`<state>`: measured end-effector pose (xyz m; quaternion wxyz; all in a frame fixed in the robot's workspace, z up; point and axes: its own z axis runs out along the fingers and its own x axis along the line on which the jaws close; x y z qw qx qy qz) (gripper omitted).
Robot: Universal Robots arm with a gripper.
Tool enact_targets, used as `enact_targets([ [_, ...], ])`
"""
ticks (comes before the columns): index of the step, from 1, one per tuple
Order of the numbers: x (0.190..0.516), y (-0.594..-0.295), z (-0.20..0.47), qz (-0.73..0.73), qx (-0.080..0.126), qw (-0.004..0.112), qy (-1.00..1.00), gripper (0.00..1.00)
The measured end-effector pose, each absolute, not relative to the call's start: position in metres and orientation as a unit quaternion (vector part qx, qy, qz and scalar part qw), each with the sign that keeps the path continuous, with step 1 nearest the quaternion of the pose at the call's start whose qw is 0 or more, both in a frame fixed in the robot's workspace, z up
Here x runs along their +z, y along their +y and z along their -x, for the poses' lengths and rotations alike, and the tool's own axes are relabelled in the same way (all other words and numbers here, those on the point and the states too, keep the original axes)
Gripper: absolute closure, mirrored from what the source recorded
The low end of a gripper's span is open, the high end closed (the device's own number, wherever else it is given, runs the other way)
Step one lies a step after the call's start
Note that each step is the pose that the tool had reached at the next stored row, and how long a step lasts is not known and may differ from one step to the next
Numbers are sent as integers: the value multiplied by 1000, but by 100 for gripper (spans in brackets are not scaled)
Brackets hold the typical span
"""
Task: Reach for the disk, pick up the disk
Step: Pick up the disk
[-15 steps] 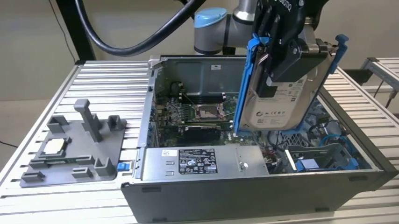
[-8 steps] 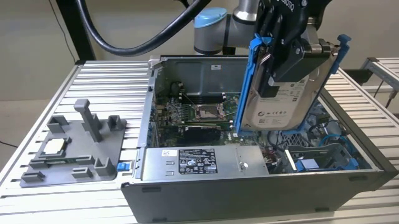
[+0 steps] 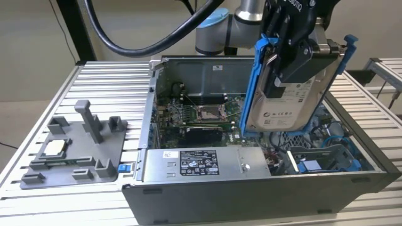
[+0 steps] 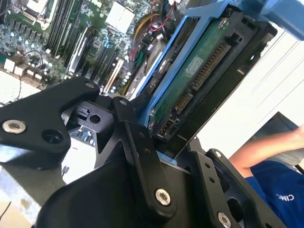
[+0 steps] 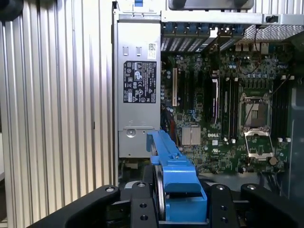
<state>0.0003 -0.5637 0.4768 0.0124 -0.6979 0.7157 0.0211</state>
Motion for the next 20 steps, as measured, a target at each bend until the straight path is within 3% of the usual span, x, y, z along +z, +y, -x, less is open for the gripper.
enact_targets([
  [20,477,-566,-60,698,23,11,716,100],
])
